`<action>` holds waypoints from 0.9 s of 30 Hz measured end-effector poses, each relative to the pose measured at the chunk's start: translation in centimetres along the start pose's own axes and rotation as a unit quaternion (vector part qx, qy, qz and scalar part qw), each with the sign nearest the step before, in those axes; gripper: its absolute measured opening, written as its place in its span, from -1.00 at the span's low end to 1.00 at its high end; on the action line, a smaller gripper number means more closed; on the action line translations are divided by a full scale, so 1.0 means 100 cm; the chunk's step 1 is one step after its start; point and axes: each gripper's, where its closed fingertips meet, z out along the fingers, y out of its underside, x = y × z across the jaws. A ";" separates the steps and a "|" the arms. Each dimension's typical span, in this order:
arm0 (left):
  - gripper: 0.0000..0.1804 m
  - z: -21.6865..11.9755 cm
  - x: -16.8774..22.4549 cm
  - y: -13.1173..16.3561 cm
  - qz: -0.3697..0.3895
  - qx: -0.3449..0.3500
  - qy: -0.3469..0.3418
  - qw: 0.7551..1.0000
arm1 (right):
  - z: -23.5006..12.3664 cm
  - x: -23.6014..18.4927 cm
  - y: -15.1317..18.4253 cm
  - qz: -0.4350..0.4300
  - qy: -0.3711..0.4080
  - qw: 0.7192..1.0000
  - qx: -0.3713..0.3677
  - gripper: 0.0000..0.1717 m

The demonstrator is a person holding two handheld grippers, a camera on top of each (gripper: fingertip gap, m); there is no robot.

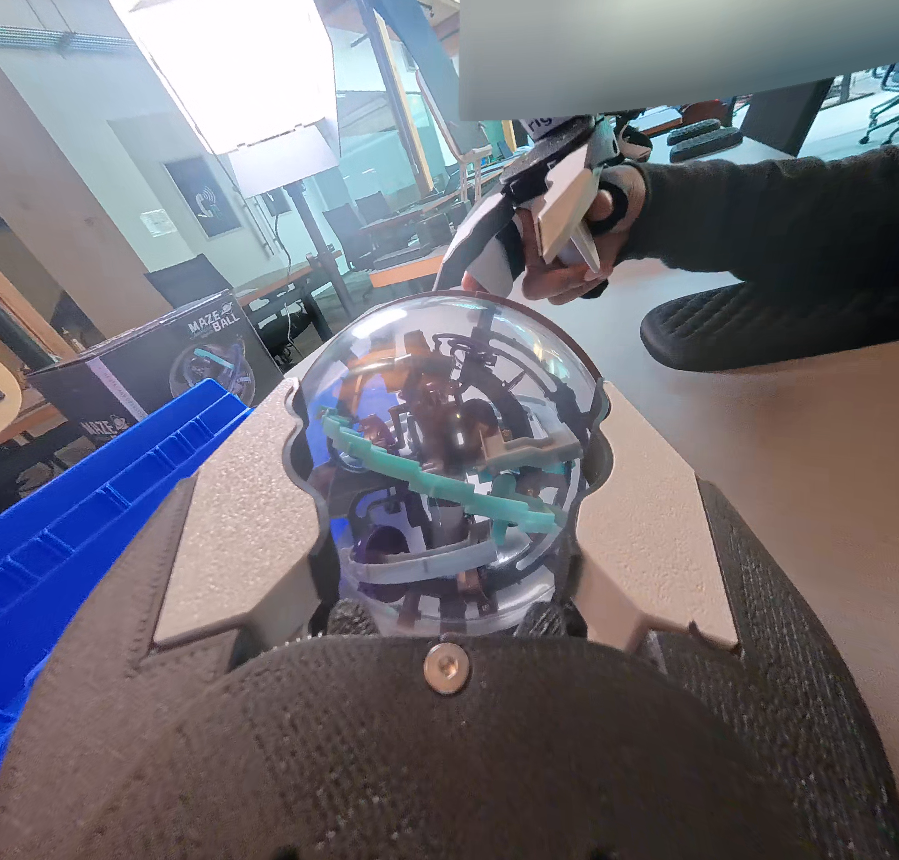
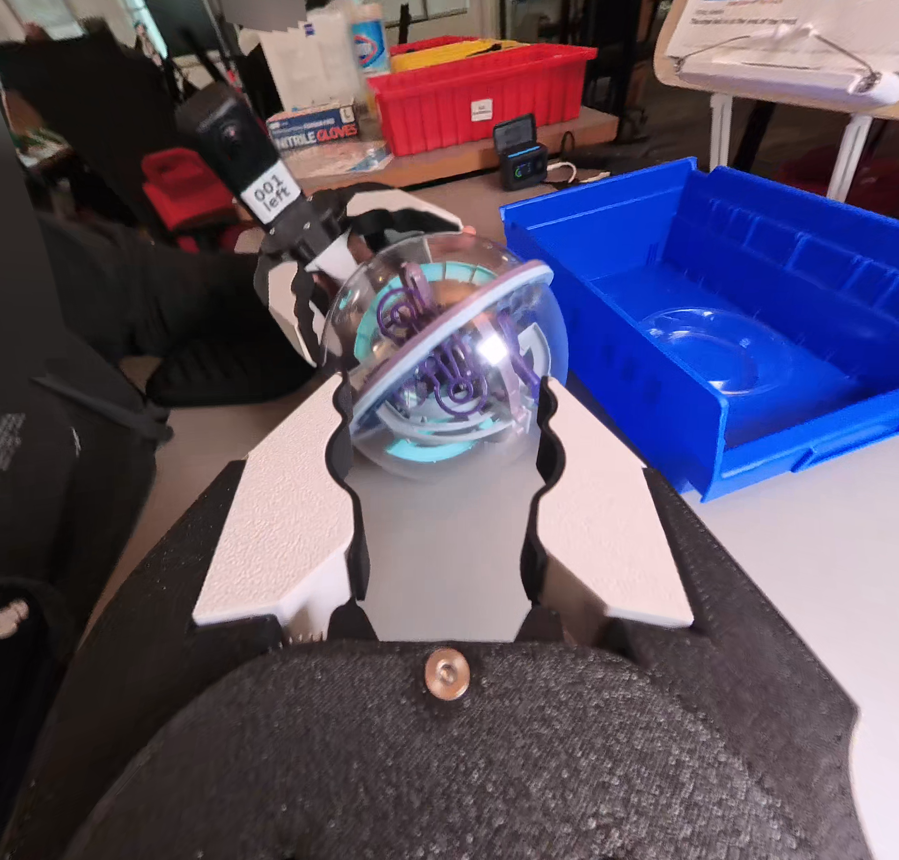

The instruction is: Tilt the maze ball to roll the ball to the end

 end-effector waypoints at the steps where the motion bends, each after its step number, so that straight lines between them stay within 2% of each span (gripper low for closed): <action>1: 0.26 0.001 0.000 0.000 0.003 -0.002 0.000 1.000 | 0.002 0.000 -0.001 0.013 0.006 1.000 -0.004 -0.12; 4: 0.26 0.006 0.001 -0.001 0.010 -0.010 -0.004 1.000 | 0.010 0.001 0.005 0.045 0.019 0.998 -0.025 -0.14; 9: 0.26 0.010 0.002 0.001 0.010 -0.015 -0.007 1.000 | 0.015 0.006 0.020 0.070 0.023 0.996 -0.052 -0.29; 16: 0.33 0.005 0.000 0.005 -0.011 -0.015 -0.008 1.000 | 0.010 0.014 0.018 0.114 0.010 0.993 -0.025 -0.61; 21: 0.42 -0.006 -0.006 0.020 -0.043 -0.030 -0.006 0.999 | 0.005 0.024 0.022 0.125 0.020 0.992 -0.016 -0.88; 27: 0.42 -0.007 -0.011 0.047 -0.073 -0.080 -0.004 0.994 | 0.003 0.032 0.026 0.163 0.017 0.986 -0.003 -0.90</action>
